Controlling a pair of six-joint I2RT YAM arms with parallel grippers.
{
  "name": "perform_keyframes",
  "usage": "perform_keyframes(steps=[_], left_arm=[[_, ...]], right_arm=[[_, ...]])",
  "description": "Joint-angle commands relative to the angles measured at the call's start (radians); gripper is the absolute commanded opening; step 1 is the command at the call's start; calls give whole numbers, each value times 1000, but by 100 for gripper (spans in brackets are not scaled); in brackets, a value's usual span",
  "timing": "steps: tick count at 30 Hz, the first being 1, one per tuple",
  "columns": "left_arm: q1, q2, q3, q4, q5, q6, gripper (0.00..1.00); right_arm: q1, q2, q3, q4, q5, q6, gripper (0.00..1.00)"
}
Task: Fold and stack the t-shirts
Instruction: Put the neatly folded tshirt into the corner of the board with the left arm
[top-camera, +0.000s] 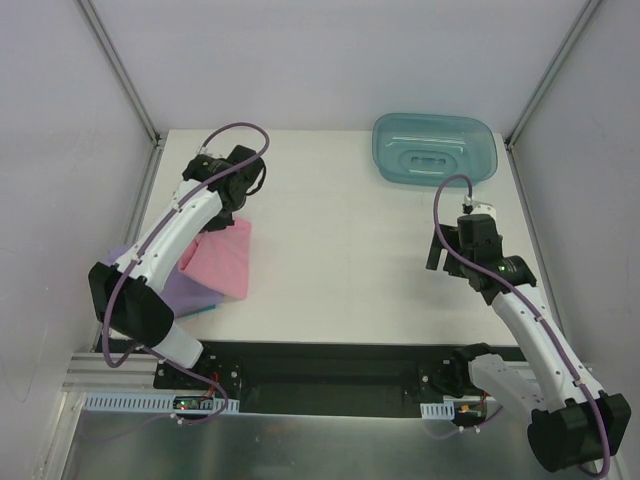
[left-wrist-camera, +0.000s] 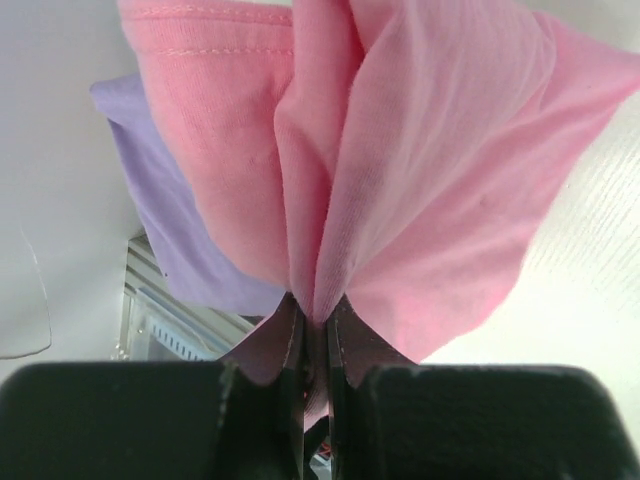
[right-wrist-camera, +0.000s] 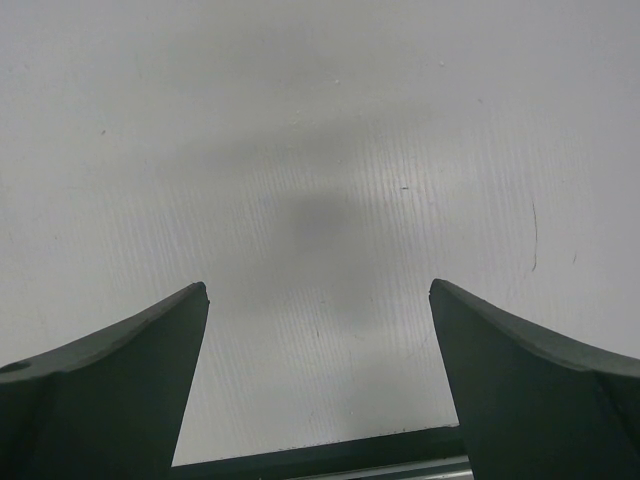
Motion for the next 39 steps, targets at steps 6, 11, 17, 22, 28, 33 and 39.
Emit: perform_keyframes(steps=[6,11,17,22,28,33,39], left_arm=[[-3,-137,80,-169,-10,47,0],[-3,-158,163,-168,58,85,0],[-2,-212,177,-188,86,112,0],[58,-272,117,-200,83,101,0],[138,-341,-126,-185,-48,-2,0],[260,-329,-248,-78,-93,-21,0],[333,-241,-237,-93,-184,-66,0]], right_arm=[[0,8,5,-13,37,17,97],[0,-5,5,-27,77,23,97],[0,-27,3,-36,127,36,97],[0,-32,2,-39,138,39,97],[0,-22,2,-35,127,39,97],[0,-19,0,-25,106,37,97],[0,-25,-1,-25,107,36,97]])
